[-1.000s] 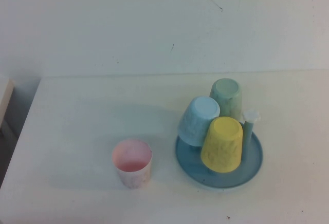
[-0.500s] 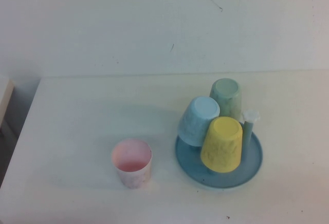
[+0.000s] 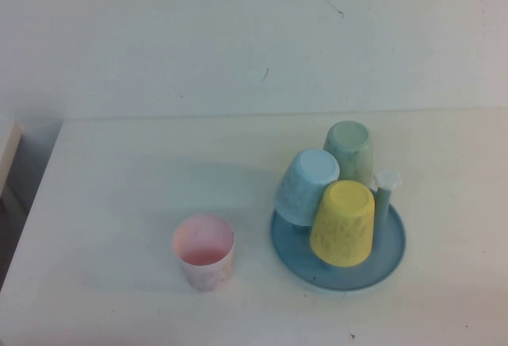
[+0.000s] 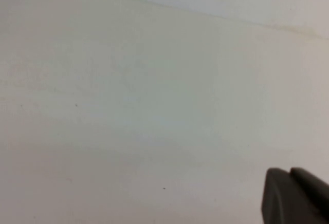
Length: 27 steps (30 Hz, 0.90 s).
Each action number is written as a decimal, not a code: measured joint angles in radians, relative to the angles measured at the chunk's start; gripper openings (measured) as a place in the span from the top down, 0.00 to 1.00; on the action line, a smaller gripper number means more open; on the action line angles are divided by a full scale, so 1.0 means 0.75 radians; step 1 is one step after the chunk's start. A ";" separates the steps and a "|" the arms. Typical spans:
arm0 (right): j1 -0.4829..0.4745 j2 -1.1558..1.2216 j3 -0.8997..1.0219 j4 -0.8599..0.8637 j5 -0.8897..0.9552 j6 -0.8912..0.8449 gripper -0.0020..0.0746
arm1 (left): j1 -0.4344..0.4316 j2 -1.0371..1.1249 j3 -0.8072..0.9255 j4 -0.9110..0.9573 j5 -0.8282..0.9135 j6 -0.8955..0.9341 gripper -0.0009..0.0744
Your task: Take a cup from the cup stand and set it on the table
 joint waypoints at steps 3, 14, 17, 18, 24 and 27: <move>0.000 0.000 0.000 0.087 0.000 -0.141 0.98 | 0.000 0.000 0.000 0.000 0.000 0.000 0.99; 0.000 0.000 0.000 0.505 -0.012 -0.586 0.98 | 0.000 0.000 0.000 0.000 0.000 0.000 0.99; 0.000 0.000 0.000 0.511 -0.012 -0.593 0.98 | 0.000 0.000 0.000 0.000 0.000 0.000 0.99; 0.000 0.000 0.000 0.507 -0.012 -0.597 0.98 | 0.000 0.000 0.000 0.000 0.000 0.000 0.99; 0.037 0.000 0.000 0.488 -0.014 -0.593 0.98 | 0.000 0.000 0.000 0.000 0.000 0.000 0.99; 0.075 0.000 0.000 0.474 -0.014 -0.555 0.98 | 0.000 0.000 0.000 0.000 0.000 0.000 0.99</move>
